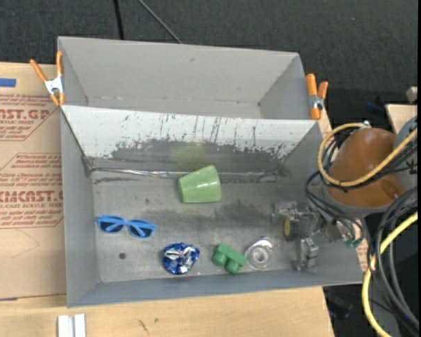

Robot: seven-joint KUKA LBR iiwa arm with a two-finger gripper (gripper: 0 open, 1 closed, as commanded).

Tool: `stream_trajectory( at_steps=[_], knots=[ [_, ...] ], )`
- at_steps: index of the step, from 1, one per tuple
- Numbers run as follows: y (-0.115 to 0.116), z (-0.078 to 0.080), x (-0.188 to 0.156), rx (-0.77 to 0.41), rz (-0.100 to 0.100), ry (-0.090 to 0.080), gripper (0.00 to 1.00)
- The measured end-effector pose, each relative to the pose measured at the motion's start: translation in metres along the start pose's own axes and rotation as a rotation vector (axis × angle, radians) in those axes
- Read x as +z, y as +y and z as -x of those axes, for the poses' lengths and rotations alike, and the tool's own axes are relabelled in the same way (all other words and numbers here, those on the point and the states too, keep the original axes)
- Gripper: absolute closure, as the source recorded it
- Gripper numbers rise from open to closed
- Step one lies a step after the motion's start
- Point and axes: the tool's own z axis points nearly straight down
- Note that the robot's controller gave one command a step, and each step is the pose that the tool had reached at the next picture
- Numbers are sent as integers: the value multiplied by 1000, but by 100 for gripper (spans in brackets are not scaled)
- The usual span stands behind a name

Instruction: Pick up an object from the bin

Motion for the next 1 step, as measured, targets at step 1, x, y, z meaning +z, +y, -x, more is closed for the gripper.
stream_trajectory(
  at_steps=[1],
  knots=[
    [9,13,-2,-473,13,0,0]
  ],
)
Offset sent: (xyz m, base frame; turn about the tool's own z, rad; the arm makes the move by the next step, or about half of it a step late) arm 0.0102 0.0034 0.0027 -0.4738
